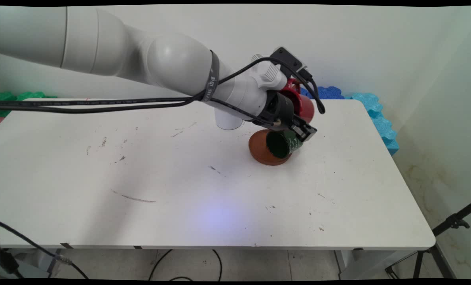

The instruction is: Pick up the red mug from the rack, then place the picked object on the table

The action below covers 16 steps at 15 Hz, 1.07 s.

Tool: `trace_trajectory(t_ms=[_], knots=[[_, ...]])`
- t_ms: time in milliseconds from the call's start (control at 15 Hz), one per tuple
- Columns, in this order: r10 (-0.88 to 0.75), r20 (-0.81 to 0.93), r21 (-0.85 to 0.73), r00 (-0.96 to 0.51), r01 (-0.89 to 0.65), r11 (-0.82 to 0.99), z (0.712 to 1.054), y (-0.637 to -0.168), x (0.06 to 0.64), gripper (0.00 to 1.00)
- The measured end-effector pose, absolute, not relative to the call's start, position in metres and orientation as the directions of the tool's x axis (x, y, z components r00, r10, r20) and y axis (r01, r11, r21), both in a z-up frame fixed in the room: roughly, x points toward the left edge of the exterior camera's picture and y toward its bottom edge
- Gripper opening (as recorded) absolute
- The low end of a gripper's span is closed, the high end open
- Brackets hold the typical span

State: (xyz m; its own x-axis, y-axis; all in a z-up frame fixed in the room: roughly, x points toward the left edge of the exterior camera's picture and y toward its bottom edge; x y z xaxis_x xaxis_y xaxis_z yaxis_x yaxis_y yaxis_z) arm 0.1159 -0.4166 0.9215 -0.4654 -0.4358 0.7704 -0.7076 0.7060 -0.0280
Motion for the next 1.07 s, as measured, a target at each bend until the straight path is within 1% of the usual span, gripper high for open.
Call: trace_trajectory(t_ms=[667, 1067], knots=[[-0.403, 0.790, -0.036, -0.463, -0.690, 0.723, 0.928, -0.412, 0.107, 0.00], [-0.383, 0.805, -0.020, -0.454, -0.665, 0.746, 0.947, -0.398, 0.102, 0.00]])
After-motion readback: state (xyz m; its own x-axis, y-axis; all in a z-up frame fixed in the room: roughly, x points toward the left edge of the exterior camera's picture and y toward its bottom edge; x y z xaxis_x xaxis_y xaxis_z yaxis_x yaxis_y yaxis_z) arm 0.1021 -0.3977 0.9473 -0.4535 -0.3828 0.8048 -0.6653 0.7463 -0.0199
